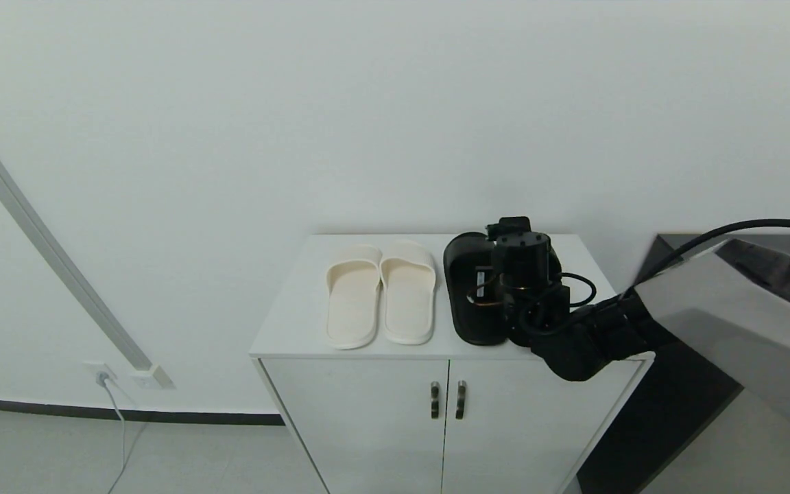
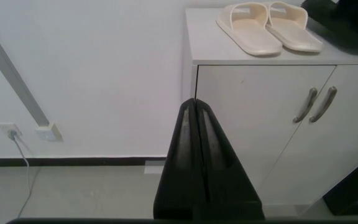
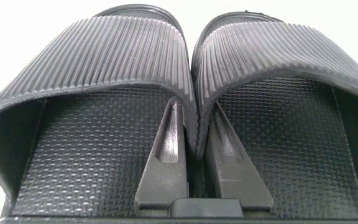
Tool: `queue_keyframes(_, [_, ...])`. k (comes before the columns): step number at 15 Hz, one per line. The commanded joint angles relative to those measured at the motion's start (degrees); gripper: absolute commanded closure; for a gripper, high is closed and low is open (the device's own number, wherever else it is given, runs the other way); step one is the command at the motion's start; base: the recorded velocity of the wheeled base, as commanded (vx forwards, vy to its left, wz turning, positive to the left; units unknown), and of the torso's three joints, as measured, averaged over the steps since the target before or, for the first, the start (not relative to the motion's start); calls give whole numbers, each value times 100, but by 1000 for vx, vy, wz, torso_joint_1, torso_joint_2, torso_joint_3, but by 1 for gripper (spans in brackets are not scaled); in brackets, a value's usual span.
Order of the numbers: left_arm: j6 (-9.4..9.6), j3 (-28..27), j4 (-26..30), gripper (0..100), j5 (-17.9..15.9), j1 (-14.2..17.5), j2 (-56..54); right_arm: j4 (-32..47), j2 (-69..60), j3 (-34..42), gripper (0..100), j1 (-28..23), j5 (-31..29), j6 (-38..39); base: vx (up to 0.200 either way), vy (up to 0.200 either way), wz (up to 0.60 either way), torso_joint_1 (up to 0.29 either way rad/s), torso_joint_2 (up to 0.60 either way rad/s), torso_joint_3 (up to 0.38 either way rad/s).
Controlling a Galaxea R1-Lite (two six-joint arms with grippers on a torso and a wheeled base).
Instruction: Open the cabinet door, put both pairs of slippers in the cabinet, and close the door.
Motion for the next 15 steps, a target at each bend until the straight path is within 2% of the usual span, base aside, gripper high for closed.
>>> queue_keyframes(1, [0, 0, -1, 100, 1, 4, 4, -5, -736, 522, 100, 95, 77, -96, 0, 0, 0, 0, 0, 0])
queue_keyframes(4, [0, 0, -1, 100, 1, 4, 4, 4, -1782, 1726, 100, 403, 929, -104, 0, 0, 0, 0, 0, 0])
queue_keyframes(6, [0, 0, -1, 100, 1, 4, 4, -5, -2318, 2438, 100, 570, 1782, -104, 0, 0, 0, 0, 0, 0])
queue_keyframes(11, [0, 0, -1, 100, 1, 4, 4, 4, -3505, 3739, 100, 816, 3408, -69, 0, 0, 0, 0, 0, 0])
queue_keyframes(15, [0, 0, -1, 100, 1, 4, 4, 13, -3636, 3976, 100, 833, 3575, -60, 0, 0, 0, 0, 0, 0])
